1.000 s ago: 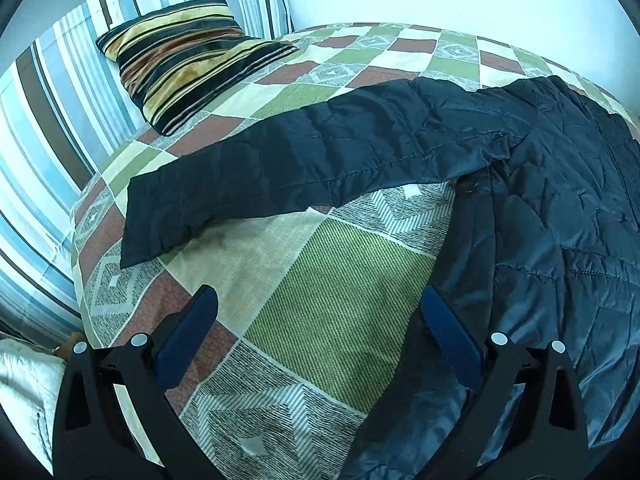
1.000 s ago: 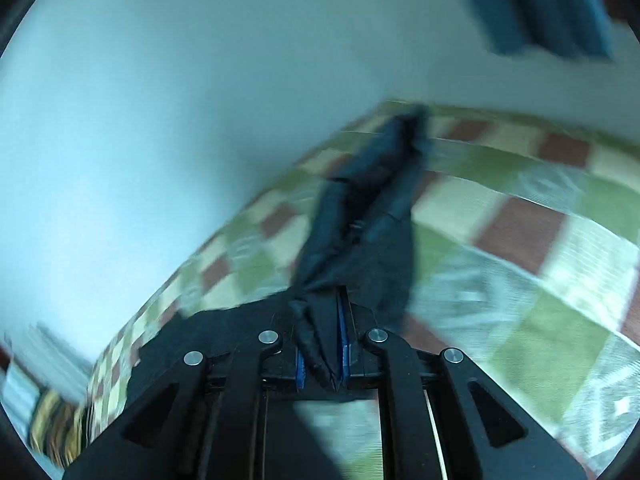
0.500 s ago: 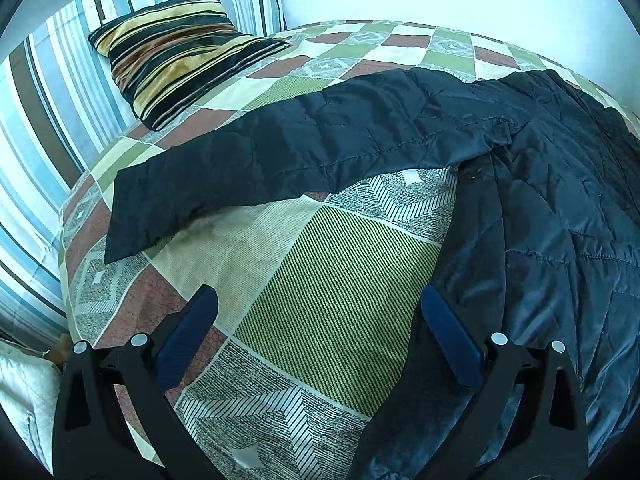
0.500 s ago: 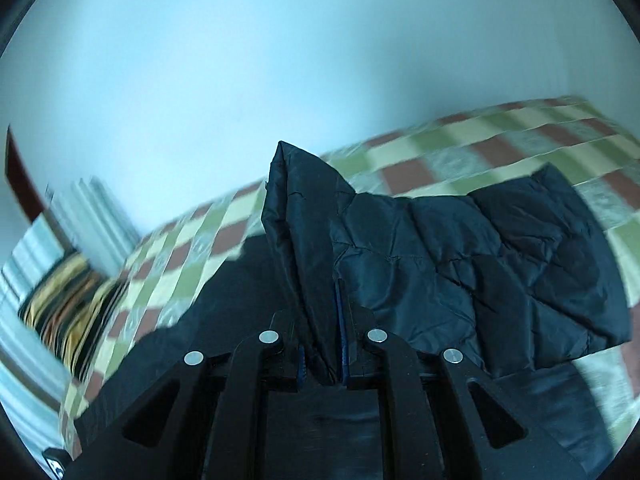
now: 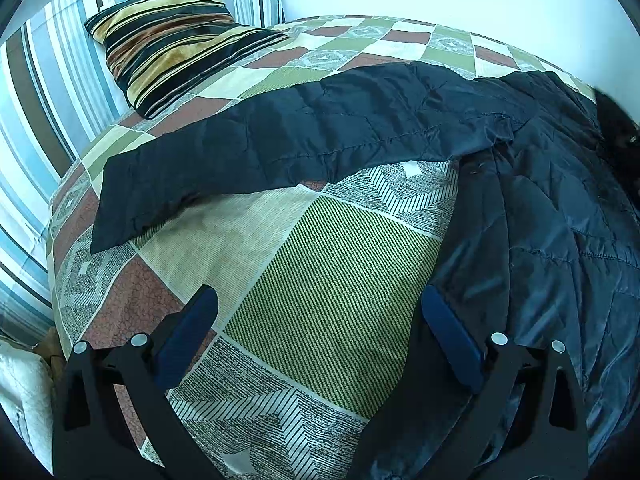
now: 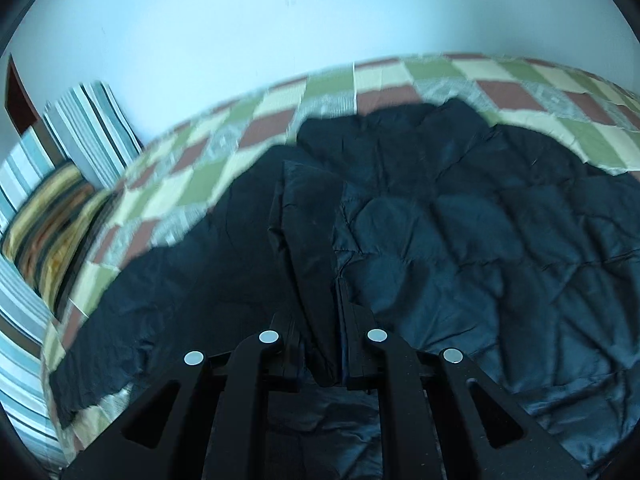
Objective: Fold large clothes
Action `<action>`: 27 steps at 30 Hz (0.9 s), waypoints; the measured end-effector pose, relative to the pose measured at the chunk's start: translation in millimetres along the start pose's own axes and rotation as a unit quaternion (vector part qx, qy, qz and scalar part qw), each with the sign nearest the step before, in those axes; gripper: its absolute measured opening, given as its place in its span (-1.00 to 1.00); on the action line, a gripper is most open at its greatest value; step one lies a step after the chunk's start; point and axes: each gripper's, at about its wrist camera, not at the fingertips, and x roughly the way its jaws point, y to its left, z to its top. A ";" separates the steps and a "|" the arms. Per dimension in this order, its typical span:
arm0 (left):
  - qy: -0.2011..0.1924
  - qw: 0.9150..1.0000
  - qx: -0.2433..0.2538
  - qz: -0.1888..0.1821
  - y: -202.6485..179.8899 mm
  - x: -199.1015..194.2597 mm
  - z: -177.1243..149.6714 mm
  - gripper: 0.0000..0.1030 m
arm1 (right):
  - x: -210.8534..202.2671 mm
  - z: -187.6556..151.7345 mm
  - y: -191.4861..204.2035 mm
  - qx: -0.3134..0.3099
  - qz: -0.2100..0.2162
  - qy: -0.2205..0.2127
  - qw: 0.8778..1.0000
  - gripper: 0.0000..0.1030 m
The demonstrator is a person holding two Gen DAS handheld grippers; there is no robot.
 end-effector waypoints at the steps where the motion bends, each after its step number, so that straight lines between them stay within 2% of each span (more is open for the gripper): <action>1: 0.000 1.000 0.000 0.000 -0.2 0.4 -0.2 0.96 | 9.1 -2.4 1.8 -0.004 -0.005 0.014 1.000 -0.78; 3: -0.001 1.000 0.001 0.001 0.0 0.7 -0.4 0.96 | 21.3 -7.0 3.4 -0.013 -0.014 0.034 0.999 -0.74; 5: 0.000 1.000 0.000 0.000 0.1 0.8 -0.4 0.96 | 22.6 -8.5 5.1 -0.018 -0.014 0.035 0.999 -0.66; 7: 0.000 1.000 0.000 0.000 0.3 1.1 -0.7 0.96 | 17.3 -7.7 6.3 -0.020 0.002 0.036 0.999 -0.41; 8: 0.000 1.000 -0.001 0.001 0.4 1.4 -0.8 0.96 | 10.1 -7.5 5.9 -0.017 0.021 0.039 0.999 -0.18; 9: 0.001 1.000 -0.001 0.000 0.9 1.7 -0.9 0.96 | -1.4 -7.8 3.9 -0.013 0.035 0.033 0.999 -0.10; 12: 0.002 1.000 -0.004 -0.001 2.4 3.2 -1.8 0.96 | -41.4 -6.8 -12.7 -0.013 0.029 -0.006 0.999 -0.09; 14: 0.003 1.000 -0.006 -0.001 3.0 3.5 -2.1 0.96 | -66.6 -4.1 -38.5 0.000 0.012 -0.031 0.999 -0.09; 17: 0.003 1.000 -0.006 0.002 2.7 4.3 -2.5 0.96 | -90.8 1.5 -94.8 0.037 -0.055 -0.057 0.996 -0.13; 18: 0.003 1.000 -0.006 0.003 1.9 4.1 -2.5 0.96 | -93.0 2.8 -117.6 0.058 -0.076 -0.056 0.994 -0.15; 20: 0.003 1.000 -0.006 0.005 1.6 4.4 -2.6 0.96 | -90.0 1.7 -155.7 0.104 -0.089 -0.044 0.990 -0.20; 22: 0.003 1.000 -0.006 0.008 1.2 4.4 -2.8 0.96 | -75.1 -4.3 -183.6 0.133 -0.090 -0.010 0.987 -0.20; 24: 0.003 1.000 -0.005 0.012 -0.4 4.6 -2.8 0.96 | -49.0 -14.5 -205.3 0.150 -0.073 0.029 0.985 -0.22; 27: 0.005 1.000 -0.003 0.016 -2.4 6.1 -2.9 0.96 | -41.0 -19.8 -210.7 0.143 -0.062 0.007 0.988 -0.18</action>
